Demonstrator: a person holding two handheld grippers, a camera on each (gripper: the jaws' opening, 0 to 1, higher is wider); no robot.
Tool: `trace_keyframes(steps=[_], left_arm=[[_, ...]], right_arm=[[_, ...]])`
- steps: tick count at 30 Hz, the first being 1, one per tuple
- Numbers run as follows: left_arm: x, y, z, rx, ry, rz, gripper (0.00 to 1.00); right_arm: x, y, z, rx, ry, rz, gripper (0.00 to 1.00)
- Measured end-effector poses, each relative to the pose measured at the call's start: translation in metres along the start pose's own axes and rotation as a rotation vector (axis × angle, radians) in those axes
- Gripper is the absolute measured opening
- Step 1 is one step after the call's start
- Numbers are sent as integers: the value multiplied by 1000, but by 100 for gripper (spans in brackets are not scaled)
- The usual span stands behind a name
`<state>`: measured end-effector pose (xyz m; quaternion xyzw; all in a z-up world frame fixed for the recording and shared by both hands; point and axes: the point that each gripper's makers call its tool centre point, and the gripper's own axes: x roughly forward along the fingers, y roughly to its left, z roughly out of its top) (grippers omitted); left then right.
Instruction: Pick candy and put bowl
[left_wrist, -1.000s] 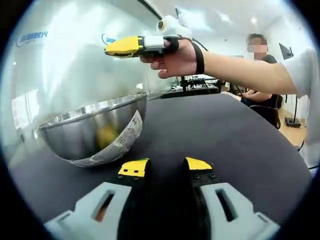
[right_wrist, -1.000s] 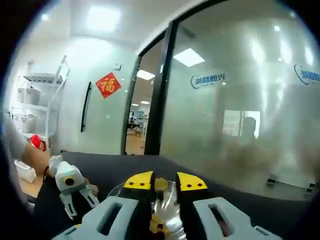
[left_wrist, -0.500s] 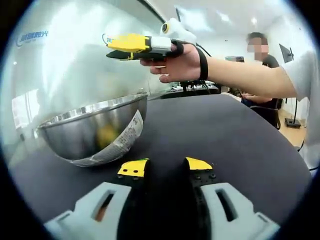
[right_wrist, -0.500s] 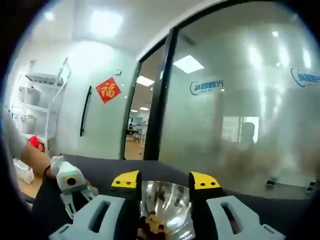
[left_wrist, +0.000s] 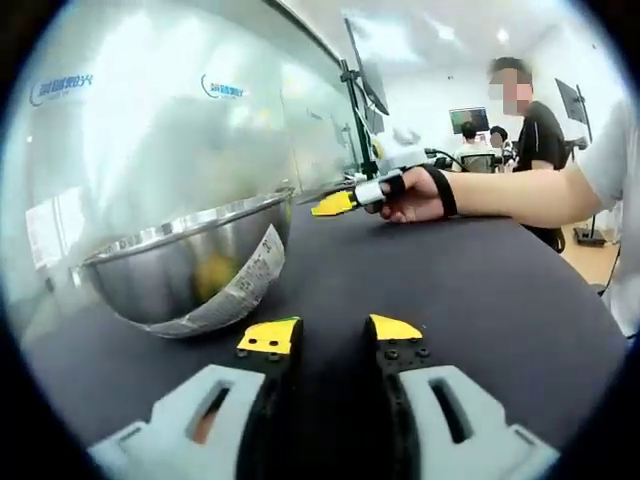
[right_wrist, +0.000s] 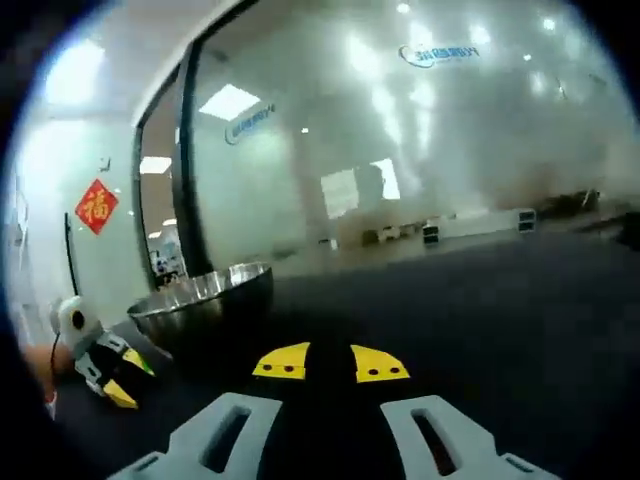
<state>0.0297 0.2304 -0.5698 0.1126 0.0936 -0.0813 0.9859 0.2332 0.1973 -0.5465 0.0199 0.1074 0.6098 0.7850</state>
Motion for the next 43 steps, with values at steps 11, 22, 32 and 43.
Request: trace_keyframes(steps=[11, 22, 32, 43], left_arm=[[-16, -5, -2, 17, 16, -12, 19], [-17, -3, -1, 42, 8, -12, 23], [-18, -4, -1, 27, 8, -13, 23], [-18, -6, -1, 8, 4, -24, 22]], right_arm=[[6, 35, -21, -239, 90, 22, 6], [10, 15, -26, -238, 139, -7, 8], [14, 11, -26, -261, 146, 2, 8], [19, 7, -27, -283, 162, 9, 8]])
